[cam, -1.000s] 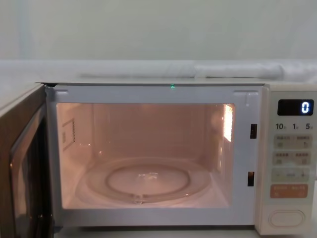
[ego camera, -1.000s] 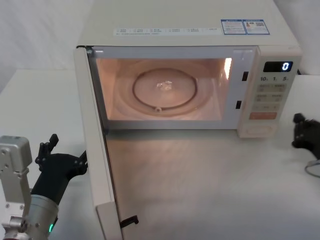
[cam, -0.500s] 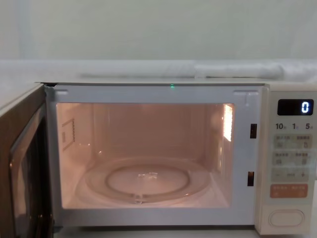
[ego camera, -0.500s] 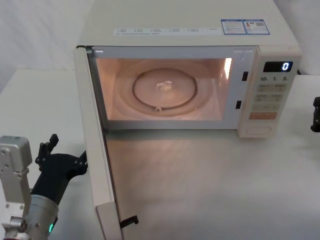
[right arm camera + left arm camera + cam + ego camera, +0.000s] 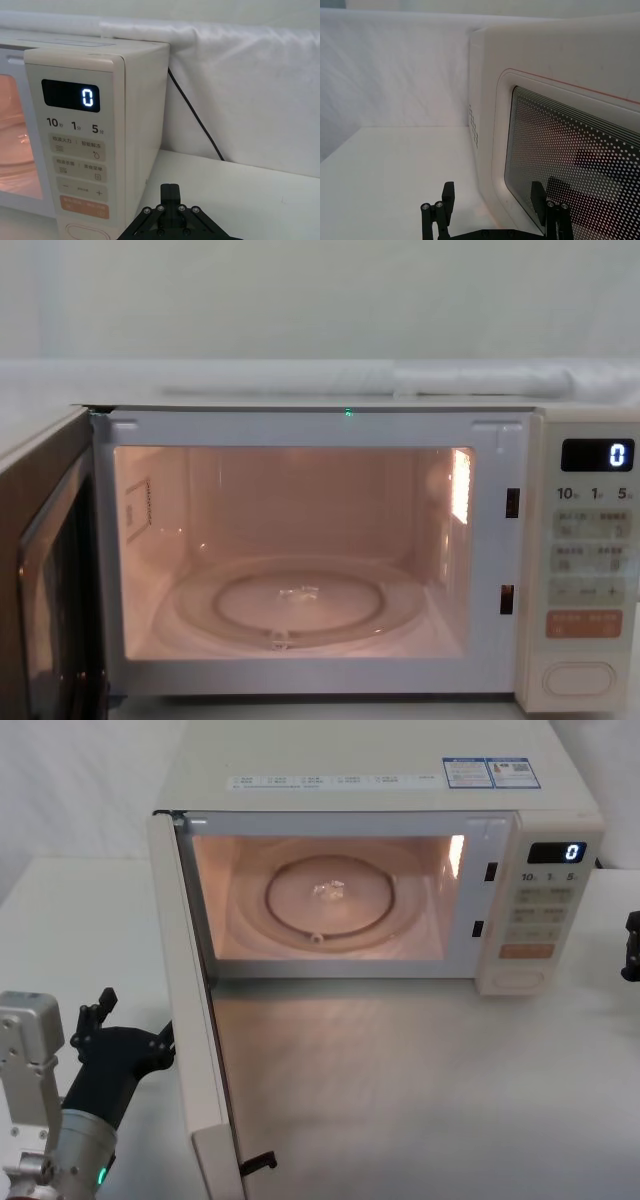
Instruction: Press the button to open the microwave door with one hand; close the microwave door with the other hand.
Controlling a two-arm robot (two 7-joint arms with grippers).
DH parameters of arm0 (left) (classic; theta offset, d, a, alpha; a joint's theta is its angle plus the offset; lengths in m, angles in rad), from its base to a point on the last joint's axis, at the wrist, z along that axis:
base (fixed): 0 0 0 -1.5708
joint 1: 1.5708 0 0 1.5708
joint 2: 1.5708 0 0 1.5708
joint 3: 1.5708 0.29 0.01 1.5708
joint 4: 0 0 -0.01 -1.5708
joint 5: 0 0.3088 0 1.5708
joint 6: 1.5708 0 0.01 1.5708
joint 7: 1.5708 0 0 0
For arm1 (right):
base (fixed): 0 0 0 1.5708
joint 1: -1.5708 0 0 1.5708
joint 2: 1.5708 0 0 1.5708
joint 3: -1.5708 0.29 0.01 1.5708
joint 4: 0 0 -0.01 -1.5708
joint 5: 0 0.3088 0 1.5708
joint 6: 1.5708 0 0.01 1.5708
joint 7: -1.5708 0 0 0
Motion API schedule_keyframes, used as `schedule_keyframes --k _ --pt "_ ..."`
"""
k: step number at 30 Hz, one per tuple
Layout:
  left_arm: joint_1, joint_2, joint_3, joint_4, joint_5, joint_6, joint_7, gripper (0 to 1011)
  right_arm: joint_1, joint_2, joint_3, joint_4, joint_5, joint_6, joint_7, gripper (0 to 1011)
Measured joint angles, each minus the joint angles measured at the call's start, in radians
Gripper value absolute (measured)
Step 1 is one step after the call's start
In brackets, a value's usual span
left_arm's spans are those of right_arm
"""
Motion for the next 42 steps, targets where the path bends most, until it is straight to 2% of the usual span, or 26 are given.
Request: schedule_keyframes --k 4,12,15,19,20,21,27,29,34,38,42 --pt "0.000 0.000 0.000 0.000 0.000 0.000 0.000 1001 0.000 0.000 0.000 -0.001 0.000 0.000 0.000 18" --pt "0.000 0.000 0.000 0.000 0.000 0.000 0.000 1001 -0.001 0.001 0.001 -0.001 -0.001 0.000 0.000 218" --pt "0.000 0.000 0.000 0.000 0.000 0.000 0.000 1001 -0.001 0.001 0.002 -0.002 -0.001 0.000 0.000 356" --pt "0.000 0.000 0.000 0.000 0.000 0.000 0.000 1001 -0.001 0.001 0.002 -0.002 -0.001 0.000 0.000 455" --pt "0.000 0.000 0.000 0.000 0.000 0.000 0.000 1001 -0.001 0.001 0.002 -0.002 -0.001 0.000 0.000 513" --pt "0.000 0.000 0.000 0.000 0.000 0.000 0.000 1001 -0.001 0.001 0.002 -0.002 -0.001 0.000 0.000 513" --pt "0.000 0.000 0.000 0.000 0.000 0.000 0.000 1001 -0.001 0.001 0.002 -0.002 -0.001 0.000 0.000 738" --pt "0.000 0.000 0.000 0.000 0.000 0.000 0.000 1001 -0.001 0.001 0.002 -0.002 -0.001 0.000 0.000 771" --pt "0.000 0.000 0.000 0.000 0.000 0.000 0.000 1001 -0.001 0.001 0.002 -0.002 -0.001 0.000 0.000 935" --pt "0.000 0.000 0.000 0.000 0.000 0.000 0.000 1001 -0.001 0.001 0.002 -0.002 -0.001 0.000 0.000 1002" --pt "0.000 0.000 0.000 0.000 0.000 0.000 0.000 1001 -0.001 0.001 0.002 -0.002 -0.001 0.000 0.000 1002"
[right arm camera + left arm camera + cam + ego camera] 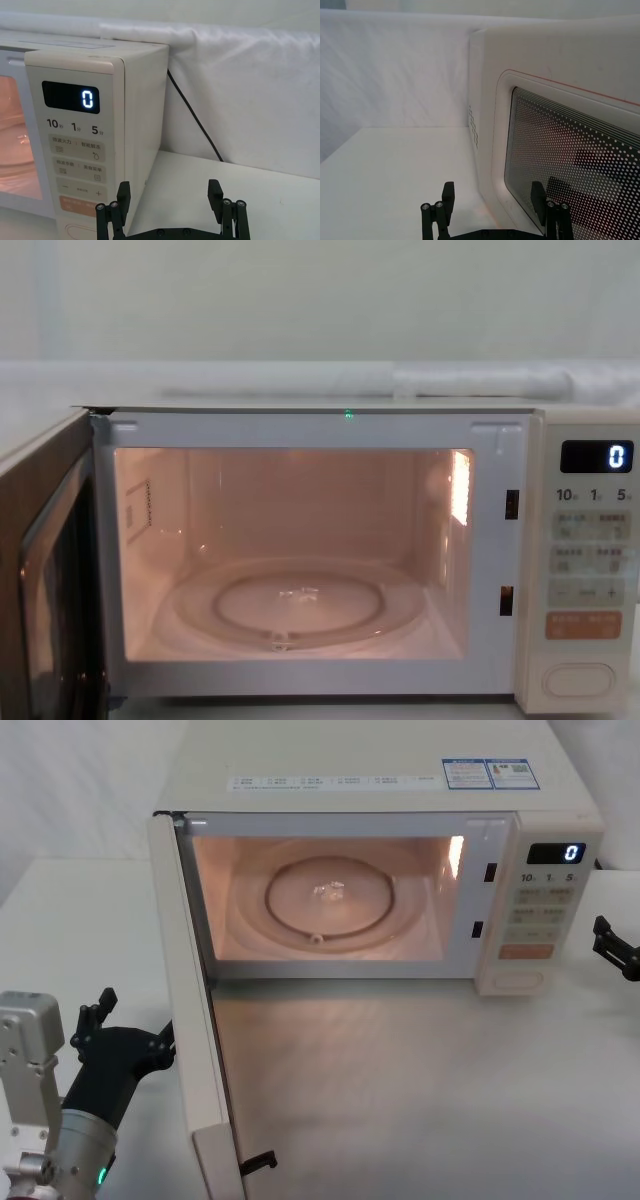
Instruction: Press the button to open the microwave door with one hand; close the microwave door with the other hand.
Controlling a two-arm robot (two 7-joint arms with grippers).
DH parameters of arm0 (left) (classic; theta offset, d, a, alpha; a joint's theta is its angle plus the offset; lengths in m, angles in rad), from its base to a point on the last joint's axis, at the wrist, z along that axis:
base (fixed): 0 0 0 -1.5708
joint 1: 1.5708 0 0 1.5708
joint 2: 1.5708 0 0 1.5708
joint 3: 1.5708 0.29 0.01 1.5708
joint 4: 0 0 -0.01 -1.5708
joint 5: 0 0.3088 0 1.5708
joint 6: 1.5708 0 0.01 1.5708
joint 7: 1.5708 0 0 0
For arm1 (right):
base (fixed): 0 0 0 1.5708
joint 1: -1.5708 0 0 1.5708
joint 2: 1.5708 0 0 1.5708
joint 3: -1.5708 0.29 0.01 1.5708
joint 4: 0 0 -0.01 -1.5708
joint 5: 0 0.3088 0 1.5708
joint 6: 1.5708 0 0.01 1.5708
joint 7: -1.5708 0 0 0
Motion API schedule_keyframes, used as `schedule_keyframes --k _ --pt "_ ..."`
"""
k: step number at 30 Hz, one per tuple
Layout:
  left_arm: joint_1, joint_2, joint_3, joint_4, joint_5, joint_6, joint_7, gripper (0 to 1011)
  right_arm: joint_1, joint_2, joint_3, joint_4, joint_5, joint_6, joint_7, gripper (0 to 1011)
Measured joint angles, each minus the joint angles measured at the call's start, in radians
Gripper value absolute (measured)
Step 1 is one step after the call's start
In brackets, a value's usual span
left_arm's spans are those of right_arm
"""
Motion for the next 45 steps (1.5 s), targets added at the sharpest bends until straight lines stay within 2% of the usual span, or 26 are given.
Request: schedule_keyframes --k 21,26,28,30,32,33,34,35,45 --pt "0.000 0.000 0.000 0.000 0.000 0.000 0.000 982 0.000 0.000 0.000 0.000 0.000 0.000 0.000 1002" --pt "0.000 0.000 0.000 0.000 0.000 0.000 0.000 884 0.000 0.000 0.000 0.000 0.000 0.000 0.000 1002" --pt "0.000 0.000 0.000 0.000 0.000 0.000 0.000 795 0.000 0.000 0.000 0.000 0.000 0.000 0.000 1002" --pt "0.000 0.000 0.000 0.000 0.000 0.000 0.000 761 0.000 0.000 0.000 0.000 0.000 0.000 0.000 1002" --pt "0.000 0.000 0.000 0.000 0.000 0.000 0.000 679 0.000 0.000 0.000 0.000 0.000 0.000 0.000 1002" --pt "0.000 0.000 0.000 0.000 0.000 0.000 0.000 679 0.000 0.000 0.000 0.000 0.000 0.000 0.000 1002" --pt "0.000 0.000 0.000 0.000 0.000 0.000 0.000 599 0.000 0.000 0.000 0.000 0.000 0.000 0.000 1002" --pt "0.000 0.000 0.000 0.000 0.000 0.000 0.000 599 0.000 0.000 0.000 0.000 0.000 0.000 0.000 1002" --pt "0.000 0.000 0.000 0.000 0.000 0.000 0.000 264 0.000 0.000 0.000 0.000 0.000 0.000 0.000 1002"
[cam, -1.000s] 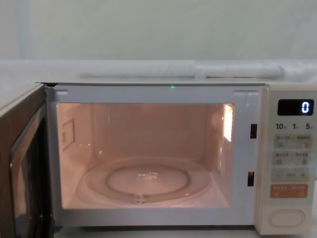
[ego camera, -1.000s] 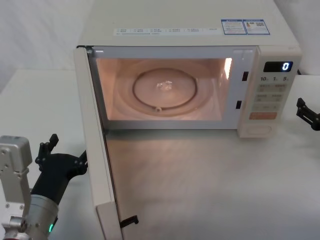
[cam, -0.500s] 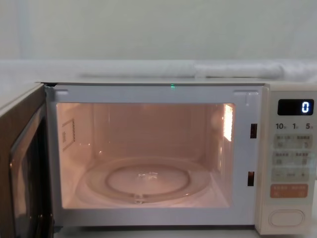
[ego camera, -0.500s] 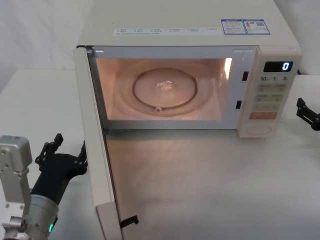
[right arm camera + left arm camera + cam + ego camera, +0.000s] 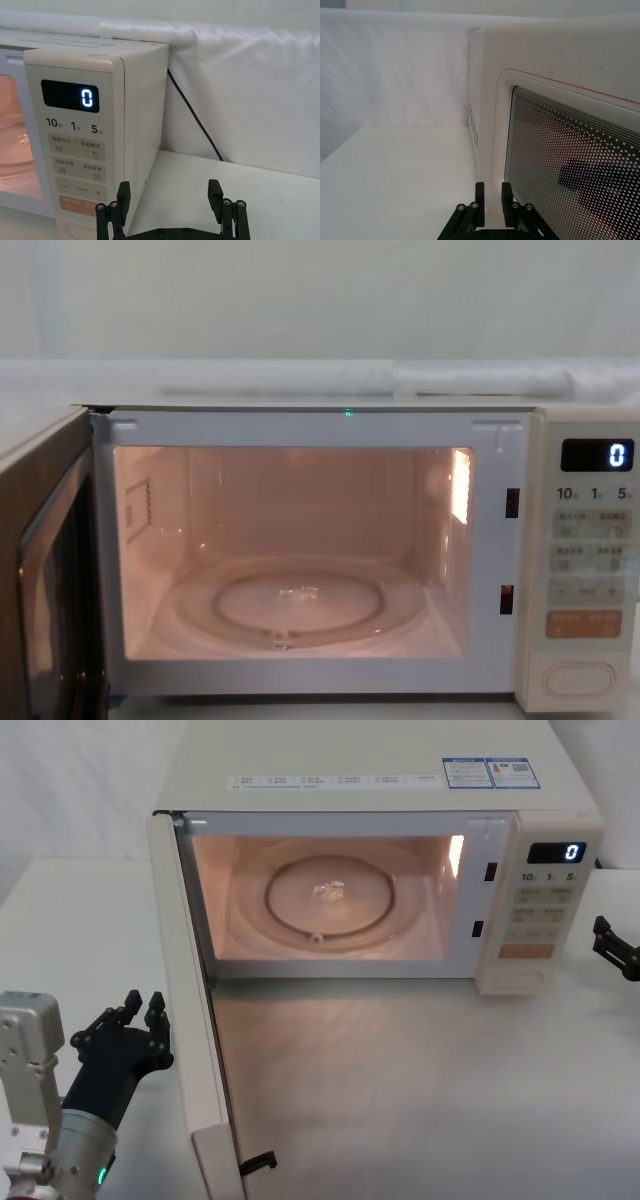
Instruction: Press the button to open the microwave door with one hand; close the microwave door with the other hand.
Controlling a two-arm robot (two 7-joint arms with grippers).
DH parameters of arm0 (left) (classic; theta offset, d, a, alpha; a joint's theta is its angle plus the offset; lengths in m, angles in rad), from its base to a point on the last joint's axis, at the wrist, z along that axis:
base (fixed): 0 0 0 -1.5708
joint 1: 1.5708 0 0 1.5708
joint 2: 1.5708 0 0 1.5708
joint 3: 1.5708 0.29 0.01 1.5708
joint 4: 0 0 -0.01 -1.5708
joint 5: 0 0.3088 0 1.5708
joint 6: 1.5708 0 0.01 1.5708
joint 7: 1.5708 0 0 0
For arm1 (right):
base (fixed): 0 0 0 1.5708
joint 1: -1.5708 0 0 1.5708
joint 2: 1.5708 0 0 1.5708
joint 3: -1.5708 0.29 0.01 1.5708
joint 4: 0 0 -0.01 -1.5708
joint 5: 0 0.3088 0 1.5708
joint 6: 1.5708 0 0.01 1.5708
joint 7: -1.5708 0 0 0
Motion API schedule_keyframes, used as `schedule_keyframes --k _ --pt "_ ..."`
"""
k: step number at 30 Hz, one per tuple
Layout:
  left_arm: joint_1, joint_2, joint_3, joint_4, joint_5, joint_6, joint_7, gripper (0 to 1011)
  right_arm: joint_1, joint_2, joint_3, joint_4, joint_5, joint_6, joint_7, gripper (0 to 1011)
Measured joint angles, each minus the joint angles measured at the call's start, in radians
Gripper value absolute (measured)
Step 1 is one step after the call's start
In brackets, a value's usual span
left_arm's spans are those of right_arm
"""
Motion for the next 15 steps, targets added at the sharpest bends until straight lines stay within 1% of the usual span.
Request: schedule_keyframes --k 1,2,3,4,5,8,9,15 --pt "0.000 0.000 0.000 0.000 0.000 0.000 0.000 222 0.000 0.000 0.000 0.000 0.000 0.000 0.000 1002" --pt "0.000 0.000 0.000 0.000 0.000 0.000 0.000 210 0.000 0.000 0.000 0.000 0.000 0.000 0.000 1002" --pt "0.000 0.000 0.000 0.000 0.000 0.000 0.000 162 0.000 0.000 0.000 0.000 0.000 0.000 0.000 1002" --pt "0.000 0.000 0.000 0.000 0.000 0.000 0.000 153 0.000 0.000 0.000 0.000 0.000 0.000 0.000 1002" --pt "0.000 0.000 0.000 0.000 0.000 0.000 0.000 106 0.000 0.000 0.000 0.000 0.000 0.000 0.000 1002" --pt "0.000 0.000 0.000 0.000 0.000 0.000 0.000 16 0.000 0.000 0.000 0.000 0.000 0.000 0.000 1002" --pt "0.000 0.000 0.000 0.000 0.000 0.000 0.000 1 0.000 0.000 0.000 0.000 0.000 0.000 0.000 1002" --pt "0.000 0.000 0.000 0.000 0.000 0.000 0.000 0 0.000 0.000 0.000 0.000 0.000 0.000 0.000 1002"
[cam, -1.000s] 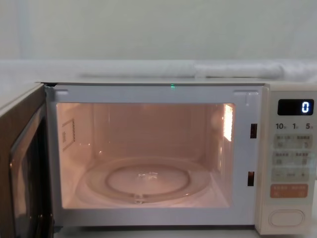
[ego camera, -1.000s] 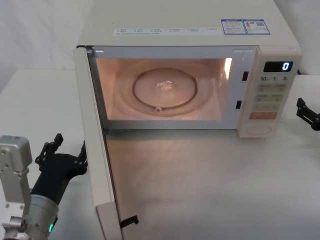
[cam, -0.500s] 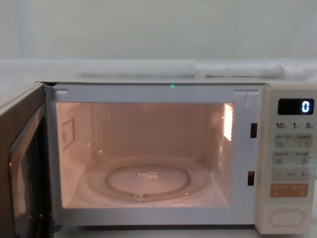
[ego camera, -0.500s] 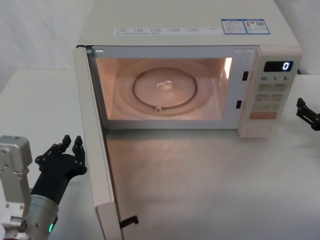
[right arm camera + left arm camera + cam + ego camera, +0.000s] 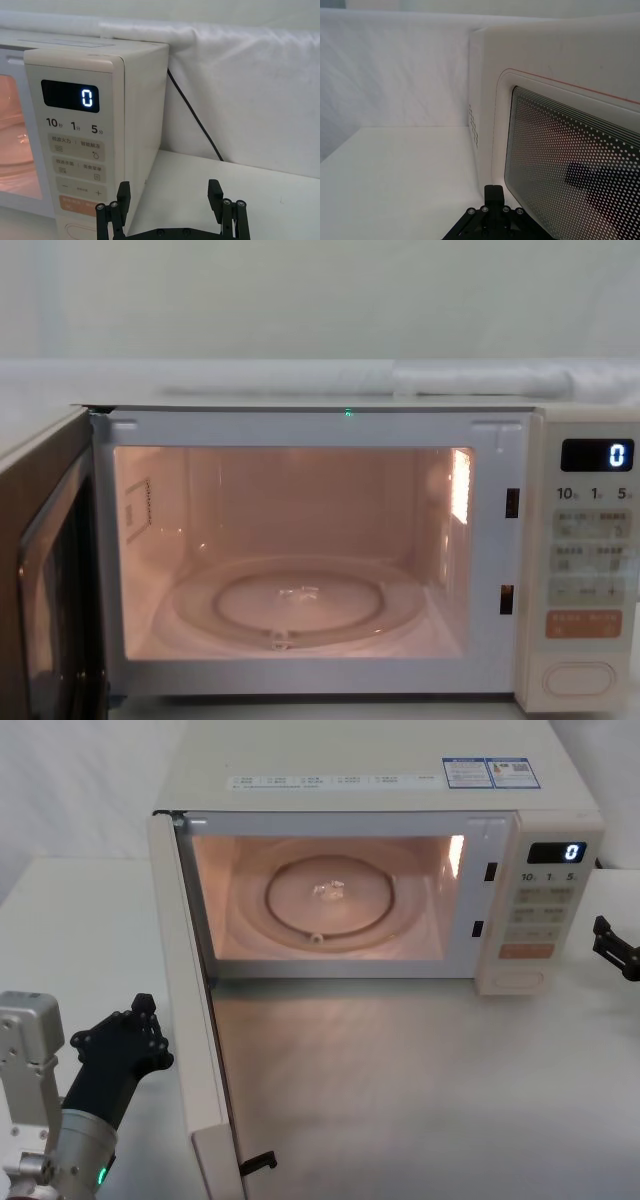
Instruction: Press the button to open the microwave door with one hand; close the microwave door with the other hand.
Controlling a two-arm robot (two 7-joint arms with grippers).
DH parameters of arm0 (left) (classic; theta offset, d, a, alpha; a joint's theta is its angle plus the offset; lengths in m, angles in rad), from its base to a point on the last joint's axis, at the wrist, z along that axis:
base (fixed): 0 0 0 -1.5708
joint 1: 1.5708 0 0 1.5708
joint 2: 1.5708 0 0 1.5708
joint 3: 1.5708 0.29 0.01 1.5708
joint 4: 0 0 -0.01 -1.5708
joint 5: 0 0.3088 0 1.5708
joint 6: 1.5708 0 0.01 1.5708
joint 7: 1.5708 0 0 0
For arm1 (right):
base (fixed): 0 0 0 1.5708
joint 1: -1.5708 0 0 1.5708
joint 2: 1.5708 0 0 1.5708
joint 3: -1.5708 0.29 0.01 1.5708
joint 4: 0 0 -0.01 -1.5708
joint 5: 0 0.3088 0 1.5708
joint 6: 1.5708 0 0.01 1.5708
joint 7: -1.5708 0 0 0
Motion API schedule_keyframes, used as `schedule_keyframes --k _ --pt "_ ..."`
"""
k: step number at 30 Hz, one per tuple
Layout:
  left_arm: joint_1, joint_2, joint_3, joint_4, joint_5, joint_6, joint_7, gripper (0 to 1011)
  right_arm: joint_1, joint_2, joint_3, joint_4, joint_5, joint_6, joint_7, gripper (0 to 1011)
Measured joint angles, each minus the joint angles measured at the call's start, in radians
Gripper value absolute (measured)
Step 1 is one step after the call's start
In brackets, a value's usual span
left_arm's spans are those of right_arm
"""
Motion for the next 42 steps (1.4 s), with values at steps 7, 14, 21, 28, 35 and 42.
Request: schedule_keyframes --k 7,14,21,28,35,42 --pt "0.004 0.003 -0.017 -0.022 -0.018 -0.001 -0.036 0 0.000 0.000 0.000 0.000 0.000 0.000 0.000 1002" --pt "0.042 0.013 -0.080 -0.093 -0.087 0.004 -0.105 0 0.000 0.000 0.000 0.000 0.000 0.000 0.000 1002" --pt "0.124 0.055 -0.144 -0.180 -0.132 0.010 -0.174 0 0.000 0.000 0.000 0.000 0.000 0.000 0.000 1002" --pt "0.188 0.122 -0.163 -0.260 -0.167 -0.017 -0.274 0 0.000 0.000 0.000 0.000 0.000 0.000 0.000 1002" --pt "0.204 0.209 -0.144 -0.312 -0.225 -0.033 -0.395 0 0.000 0.000 0.000 0.000 0.000 0.000 0.000 1002" --pt "0.184 0.260 -0.107 -0.325 -0.260 -0.030 -0.453 0 0.000 0.000 0.000 0.000 0.000 0.000 0.000 1002"
